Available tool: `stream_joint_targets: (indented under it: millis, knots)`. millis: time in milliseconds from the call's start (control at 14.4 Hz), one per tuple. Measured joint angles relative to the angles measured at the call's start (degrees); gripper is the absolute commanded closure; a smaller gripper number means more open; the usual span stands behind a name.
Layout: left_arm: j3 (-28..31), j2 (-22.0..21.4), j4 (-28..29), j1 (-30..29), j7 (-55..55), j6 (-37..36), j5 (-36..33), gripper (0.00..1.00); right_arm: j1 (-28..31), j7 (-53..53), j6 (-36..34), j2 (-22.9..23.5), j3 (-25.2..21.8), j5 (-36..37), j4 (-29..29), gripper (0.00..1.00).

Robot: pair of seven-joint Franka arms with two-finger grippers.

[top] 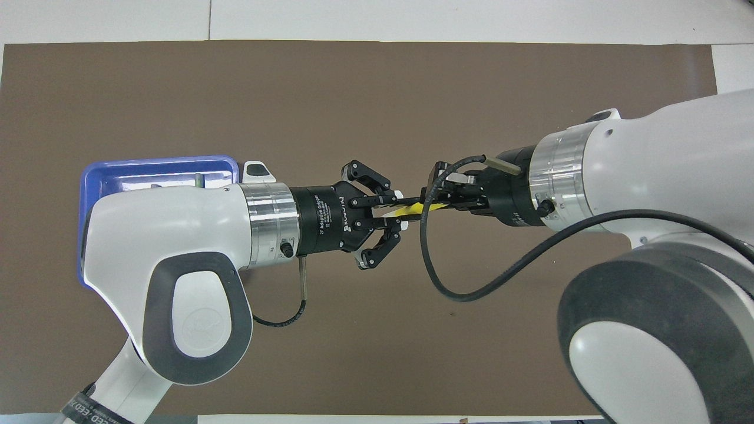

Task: Transfer and insert pens with both arms
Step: 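Grasp the yellow pen with the right gripper and open the left gripper, then carry the yellow pen to the cup while the left gripper withdraws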

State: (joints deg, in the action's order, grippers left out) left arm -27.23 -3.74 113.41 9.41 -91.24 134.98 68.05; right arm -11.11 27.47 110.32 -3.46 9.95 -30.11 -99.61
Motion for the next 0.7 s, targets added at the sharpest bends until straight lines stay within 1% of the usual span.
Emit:
stream_joint_targets:
  millis: [348, 557, 696]
  knots:
    - [0.02, -0.18, 0.0, 0.24, -0.08, 0.61, 0.1, 0.0, 0.75, -0.89, 0.01, 0.03, -0.9, 1.59, -0.05, 1.0]
    - [0.04, -0.19, 0.0, 0.26, -0.13, 0.73, 0.15, 0.0, 2.6, -3.57, -0.23, 0.03, -0.93, 6.56, -0.62, 1.0]
    - [0.07, -0.19, 0.0, 0.26, -0.13, 0.8, 0.17, 0.0, 4.9, -6.9, -0.29, -0.05, -0.98, 9.71, -1.84, 1.0]
